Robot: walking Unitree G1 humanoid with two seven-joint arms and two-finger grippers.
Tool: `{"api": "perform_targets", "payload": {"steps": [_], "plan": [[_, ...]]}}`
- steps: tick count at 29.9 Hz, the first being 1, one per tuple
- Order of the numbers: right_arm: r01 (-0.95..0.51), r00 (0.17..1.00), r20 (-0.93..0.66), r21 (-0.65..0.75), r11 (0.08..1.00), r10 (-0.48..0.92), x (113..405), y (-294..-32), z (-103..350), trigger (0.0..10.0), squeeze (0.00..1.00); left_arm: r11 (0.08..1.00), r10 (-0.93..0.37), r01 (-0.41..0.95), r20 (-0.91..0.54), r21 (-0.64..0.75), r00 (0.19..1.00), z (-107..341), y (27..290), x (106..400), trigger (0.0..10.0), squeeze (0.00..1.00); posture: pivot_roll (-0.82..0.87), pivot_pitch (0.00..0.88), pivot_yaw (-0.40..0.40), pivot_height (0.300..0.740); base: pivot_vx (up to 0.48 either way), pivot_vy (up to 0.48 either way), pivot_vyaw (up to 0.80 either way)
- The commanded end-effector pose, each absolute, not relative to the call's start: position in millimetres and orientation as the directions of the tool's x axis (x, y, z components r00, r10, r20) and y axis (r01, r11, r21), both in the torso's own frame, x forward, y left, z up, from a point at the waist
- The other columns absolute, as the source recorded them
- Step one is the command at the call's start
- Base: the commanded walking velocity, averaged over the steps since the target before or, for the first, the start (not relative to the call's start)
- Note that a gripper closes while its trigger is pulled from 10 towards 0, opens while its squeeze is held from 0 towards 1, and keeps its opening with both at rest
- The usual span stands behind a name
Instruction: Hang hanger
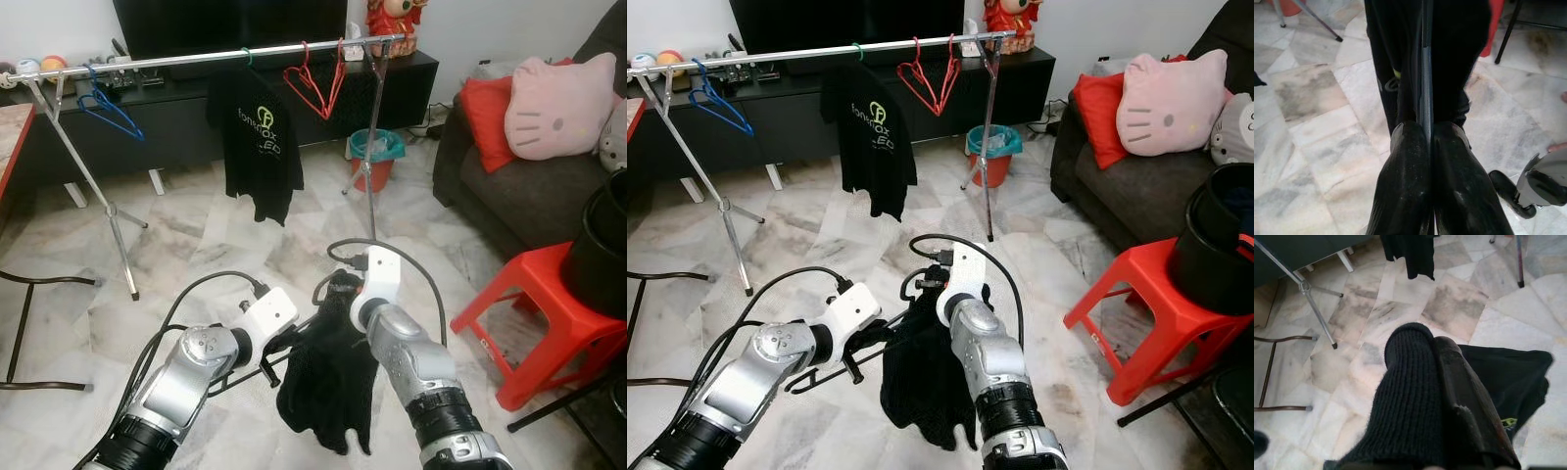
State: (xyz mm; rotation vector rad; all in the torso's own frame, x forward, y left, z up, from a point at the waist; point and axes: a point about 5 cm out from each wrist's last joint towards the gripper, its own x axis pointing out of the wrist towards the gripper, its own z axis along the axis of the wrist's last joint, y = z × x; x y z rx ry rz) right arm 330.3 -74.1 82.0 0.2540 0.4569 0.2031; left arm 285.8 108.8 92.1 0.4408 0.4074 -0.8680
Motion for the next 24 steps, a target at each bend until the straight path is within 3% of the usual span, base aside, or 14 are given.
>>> {"api": "perform_targets", "payload": {"steps": [1,10,20,24], "plan": [[-0.154,0.892,-0.373,0.284,0.947,0.256,336,-67,93,10.0,0.00,0.573,-0.616,0.789,-0.520,0.219,0.592,94,112,289,10.0,0.00,0.05,0.000,-0.022,0.740,0.000,0.000,0.00],[-0.178,0.897,-0.360,0.238,0.955,0.256,338,-67,95,10.0,0.00,0.516,-0.562,0.823,-0.632,0.237,0.534,80,122,281,10.0,0.00,0.05,0.000,-0.025,0.740,0.000,0.000,0.00],[-0.211,0.885,-0.366,0.234,0.949,0.287,336,-62,93,10.0,0.00,0.652,-0.507,0.696,-0.509,0.302,0.695,97,122,303,10.0,0.00,0.05,0.000,-0.026,0.740,0.000,0.000,0.00],[-0.206,0.887,-0.368,0.230,0.951,0.281,336,-64,92,10.0,0.00,0.661,-0.483,0.678,-0.508,0.322,0.713,99,126,305,10.0,0.00,0.05,0.000,-0.026,0.740,0.000,0.000,0.00]]}}
